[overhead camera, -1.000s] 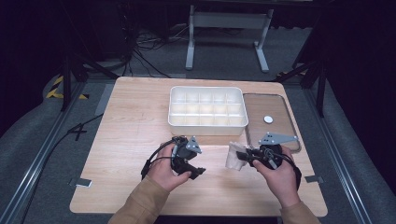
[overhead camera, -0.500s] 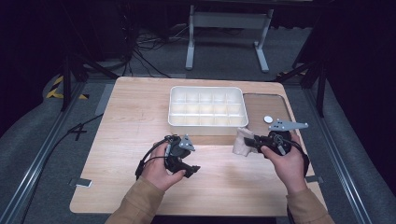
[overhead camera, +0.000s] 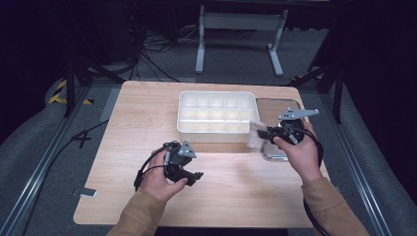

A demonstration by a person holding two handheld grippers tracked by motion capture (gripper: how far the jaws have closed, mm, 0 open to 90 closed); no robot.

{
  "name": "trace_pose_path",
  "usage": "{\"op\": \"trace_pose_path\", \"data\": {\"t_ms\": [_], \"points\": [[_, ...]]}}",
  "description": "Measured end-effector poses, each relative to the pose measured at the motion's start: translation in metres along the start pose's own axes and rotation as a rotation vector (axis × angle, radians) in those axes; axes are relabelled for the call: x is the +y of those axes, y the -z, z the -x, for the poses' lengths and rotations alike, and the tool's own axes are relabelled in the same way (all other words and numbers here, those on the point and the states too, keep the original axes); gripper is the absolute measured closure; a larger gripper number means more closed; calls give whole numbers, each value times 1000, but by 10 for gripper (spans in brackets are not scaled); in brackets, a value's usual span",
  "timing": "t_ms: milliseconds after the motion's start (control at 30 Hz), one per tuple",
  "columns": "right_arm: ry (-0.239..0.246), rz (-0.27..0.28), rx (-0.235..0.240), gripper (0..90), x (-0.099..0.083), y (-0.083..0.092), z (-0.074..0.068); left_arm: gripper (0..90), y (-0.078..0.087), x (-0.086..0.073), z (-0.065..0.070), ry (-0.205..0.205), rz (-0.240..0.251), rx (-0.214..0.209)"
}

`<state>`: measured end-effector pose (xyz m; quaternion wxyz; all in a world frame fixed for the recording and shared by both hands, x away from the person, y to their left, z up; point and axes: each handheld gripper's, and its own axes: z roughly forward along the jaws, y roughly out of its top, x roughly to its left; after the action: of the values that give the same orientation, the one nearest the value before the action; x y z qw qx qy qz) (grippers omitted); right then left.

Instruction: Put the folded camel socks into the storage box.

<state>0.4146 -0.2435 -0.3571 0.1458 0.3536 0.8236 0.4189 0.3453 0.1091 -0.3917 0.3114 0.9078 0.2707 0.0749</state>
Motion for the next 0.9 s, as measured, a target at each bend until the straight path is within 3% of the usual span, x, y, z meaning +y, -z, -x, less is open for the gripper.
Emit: {"op": "trace_pose_path", "data": {"t_ms": [233,600,900], "points": [[13,3,1,753,13,-6,10,290,3,-3,-2,2,20,-9],[68,-47,-55,750,34,-20,27,244,11,-12,-7,26,27,-17],[141,-80,-87,747,45,-32,41,231,18,-23,-13,55,43,23]]}}
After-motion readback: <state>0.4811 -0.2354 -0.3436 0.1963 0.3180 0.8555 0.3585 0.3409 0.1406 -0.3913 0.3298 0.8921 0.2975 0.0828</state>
